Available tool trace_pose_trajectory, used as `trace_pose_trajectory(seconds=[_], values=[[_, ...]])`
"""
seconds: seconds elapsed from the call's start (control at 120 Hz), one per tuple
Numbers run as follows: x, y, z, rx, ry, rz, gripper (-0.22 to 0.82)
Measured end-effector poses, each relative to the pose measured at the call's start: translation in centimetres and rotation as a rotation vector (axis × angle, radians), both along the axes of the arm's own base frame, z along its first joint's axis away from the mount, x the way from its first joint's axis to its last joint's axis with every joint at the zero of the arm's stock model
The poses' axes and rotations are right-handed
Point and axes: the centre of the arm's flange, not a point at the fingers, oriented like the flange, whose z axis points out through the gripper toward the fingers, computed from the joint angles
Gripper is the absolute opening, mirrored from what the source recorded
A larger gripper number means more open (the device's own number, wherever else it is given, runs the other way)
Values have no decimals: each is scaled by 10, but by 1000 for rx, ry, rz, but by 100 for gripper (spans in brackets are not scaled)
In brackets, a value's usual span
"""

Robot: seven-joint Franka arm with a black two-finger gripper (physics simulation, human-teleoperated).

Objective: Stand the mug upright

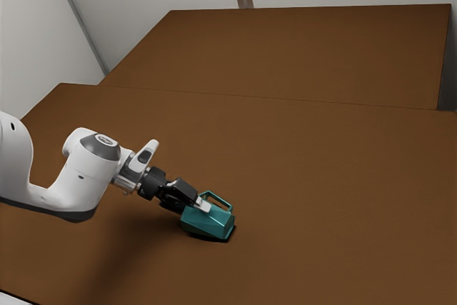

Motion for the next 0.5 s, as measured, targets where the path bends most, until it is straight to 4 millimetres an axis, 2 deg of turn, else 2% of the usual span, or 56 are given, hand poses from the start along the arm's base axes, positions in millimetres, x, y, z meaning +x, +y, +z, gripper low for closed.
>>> trace_pose_trajectory(seconds=[0.125,0.358,0.5], values=[[0,0,0,4,-5,0,5],[1,-2,4,12,-17,-4,-5],[3,-4,14,15,-40,-8,-11]])
